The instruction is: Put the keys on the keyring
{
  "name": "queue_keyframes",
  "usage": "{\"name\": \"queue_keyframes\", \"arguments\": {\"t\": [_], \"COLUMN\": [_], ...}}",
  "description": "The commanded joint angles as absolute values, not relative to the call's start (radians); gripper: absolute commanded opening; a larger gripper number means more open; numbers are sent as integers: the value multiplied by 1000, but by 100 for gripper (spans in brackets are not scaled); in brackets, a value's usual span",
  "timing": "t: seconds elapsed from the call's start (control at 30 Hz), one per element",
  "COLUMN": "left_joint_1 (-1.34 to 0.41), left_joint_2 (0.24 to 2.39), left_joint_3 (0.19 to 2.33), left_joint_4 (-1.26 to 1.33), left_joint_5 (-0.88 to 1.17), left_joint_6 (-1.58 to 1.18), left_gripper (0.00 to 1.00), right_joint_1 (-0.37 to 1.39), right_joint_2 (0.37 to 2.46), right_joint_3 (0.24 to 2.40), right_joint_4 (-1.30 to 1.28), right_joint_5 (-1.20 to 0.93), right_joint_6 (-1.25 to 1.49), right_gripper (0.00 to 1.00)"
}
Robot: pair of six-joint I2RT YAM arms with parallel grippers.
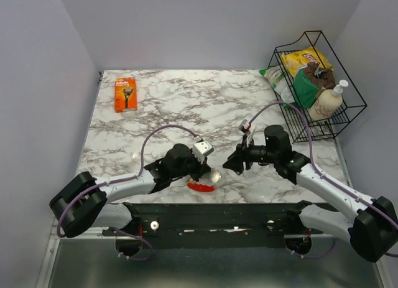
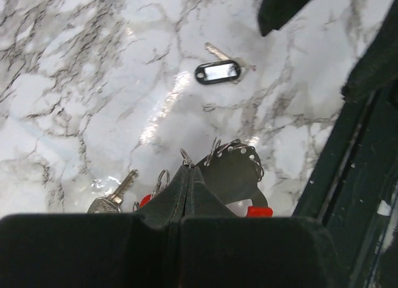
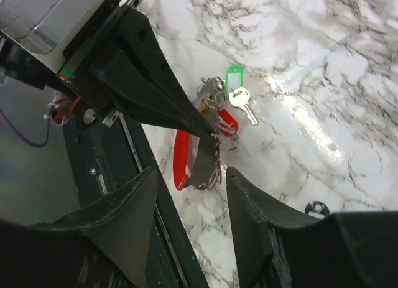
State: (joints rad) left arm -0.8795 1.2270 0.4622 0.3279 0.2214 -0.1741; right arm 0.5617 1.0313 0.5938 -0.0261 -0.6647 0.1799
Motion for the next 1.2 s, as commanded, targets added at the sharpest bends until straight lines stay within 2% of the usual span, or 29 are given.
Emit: {"name": "queue_keyframes", "arguments": {"t": [0.0,0.2,0.4,0.5,0.63,1.17], "left_joint_1": [-828,-787,-769,-755,-735,-730], "left_joint_2": [1360,1557,1638,1652,1638,1637], "left_joint_3": [563,725,813,827,819,807], "left_joint_4": [287,172,123,91,69,60], "left_joint_5": [141,173,146,104,106,110], "left_joint_6": [-215,-255,-279,-279,-268,-265], "left_gripper": [0,0,0,0,0,0], "right_joint_1": [565,566,566,566,566,565], "right_joint_2": [1074,1143,1176,1213,1261,1488], "right_joint_3": [600,614,632,655,673,804], "right_joint_4": [-107,-164,-193,-202,-190,-104], "right_joint_5": [-532,-408,-313,-288,-288,-330], "right_joint_6": [230,276,278,273,270,287], "right_gripper": [56,53,52,47,45,43]}}
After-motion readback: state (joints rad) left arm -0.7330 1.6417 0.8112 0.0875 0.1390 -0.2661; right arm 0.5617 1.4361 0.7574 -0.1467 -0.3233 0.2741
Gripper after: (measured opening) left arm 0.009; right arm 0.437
